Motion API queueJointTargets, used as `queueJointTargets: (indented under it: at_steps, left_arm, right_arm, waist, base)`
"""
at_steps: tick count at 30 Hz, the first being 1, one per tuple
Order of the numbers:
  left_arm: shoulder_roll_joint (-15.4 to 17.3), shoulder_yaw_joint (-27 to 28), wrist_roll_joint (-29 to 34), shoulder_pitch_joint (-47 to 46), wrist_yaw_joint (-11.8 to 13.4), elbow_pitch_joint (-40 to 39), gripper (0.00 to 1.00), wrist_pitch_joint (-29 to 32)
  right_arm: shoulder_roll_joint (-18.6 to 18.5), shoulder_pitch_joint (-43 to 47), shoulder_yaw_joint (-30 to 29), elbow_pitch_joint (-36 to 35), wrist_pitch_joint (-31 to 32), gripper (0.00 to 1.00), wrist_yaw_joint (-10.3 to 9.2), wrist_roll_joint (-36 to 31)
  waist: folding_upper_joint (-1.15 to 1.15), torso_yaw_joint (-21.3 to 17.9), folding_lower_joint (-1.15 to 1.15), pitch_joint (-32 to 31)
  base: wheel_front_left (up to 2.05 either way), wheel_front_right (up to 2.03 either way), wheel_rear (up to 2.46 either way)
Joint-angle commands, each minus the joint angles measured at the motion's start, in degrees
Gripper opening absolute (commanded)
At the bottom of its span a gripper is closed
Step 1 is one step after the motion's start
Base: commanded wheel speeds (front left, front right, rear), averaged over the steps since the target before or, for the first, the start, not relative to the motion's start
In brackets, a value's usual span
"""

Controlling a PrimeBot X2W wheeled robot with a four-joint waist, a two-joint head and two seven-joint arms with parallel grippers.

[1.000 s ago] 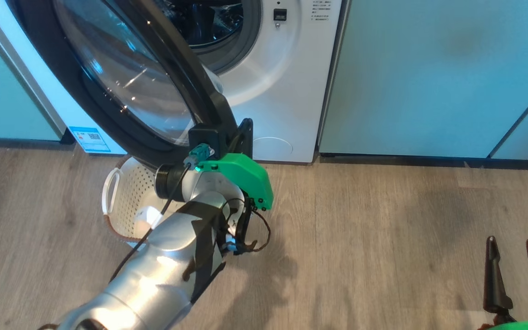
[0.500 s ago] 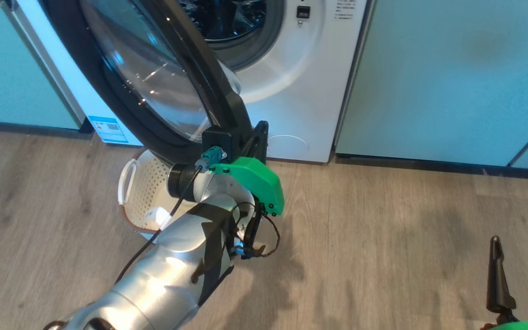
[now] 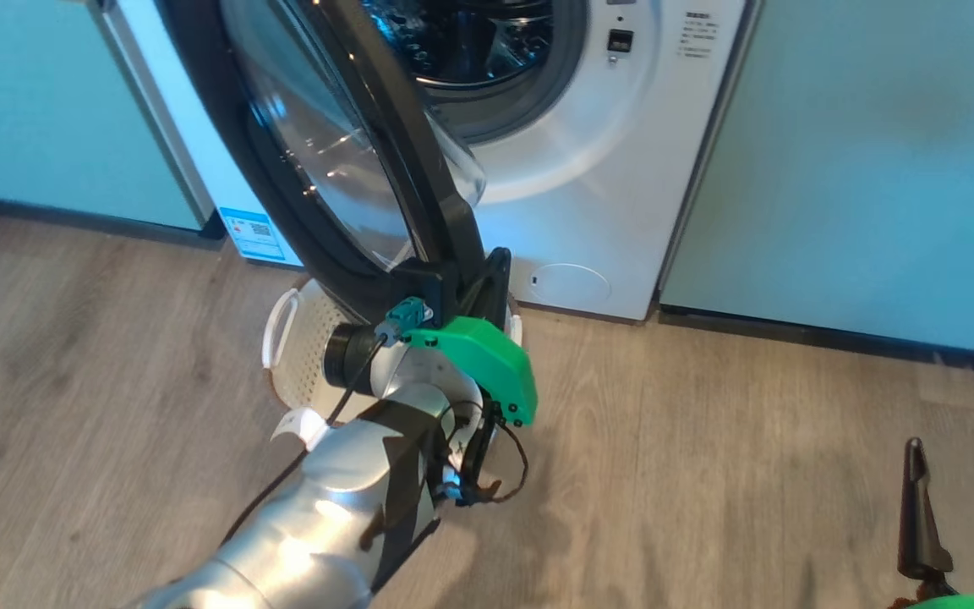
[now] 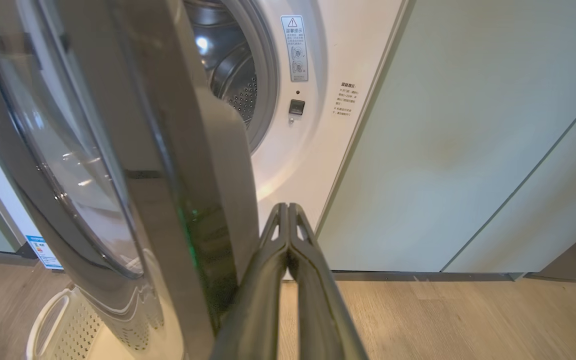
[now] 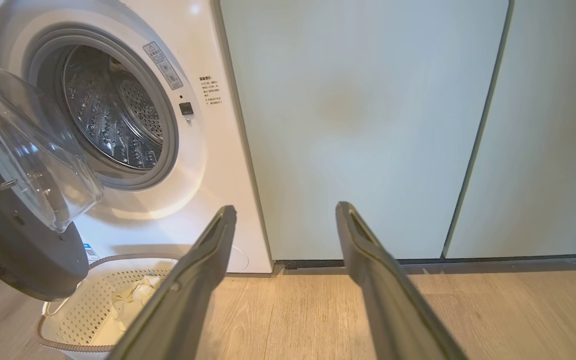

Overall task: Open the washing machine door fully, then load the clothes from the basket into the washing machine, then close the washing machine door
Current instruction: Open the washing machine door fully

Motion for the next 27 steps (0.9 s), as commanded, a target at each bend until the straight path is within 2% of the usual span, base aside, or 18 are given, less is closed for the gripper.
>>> queueJointTargets:
  at_steps: [1,15,27]
  left_arm:
    - [1.95,1.79,0.46,-1.35,0.91,-0.99,0.0,-0.63]
    - [2.6,0.11,1.86,1.2,3.38,-5.49,0.0,-0.66]
    - [5.17,-1.12,3.59,3.52,6.39,-10.53,0.0,-0.45]
  right_arm:
    - [-0.87,-0.93,1.0,-1.7,-0.55,1.0,-0.16,-0.02]
    - [-0.87,-0.61,0.61,-2.02,-0.55,1.0,-0.16,-0.25]
    - [-0.87,-0.75,0.38,-1.93,-0.55,1.0,-0.16,-0.23]
  waist:
    - [0.0,0.78,0.0,-0.19]
    - [0.0,6.83,0.0,-0.1]
    - [0.0,12.47,0.0,0.38]
  base:
    - [0.0,0.0,0.0]
    - [0.0,0.0,0.0]
    - [0.0,0.0,0.0]
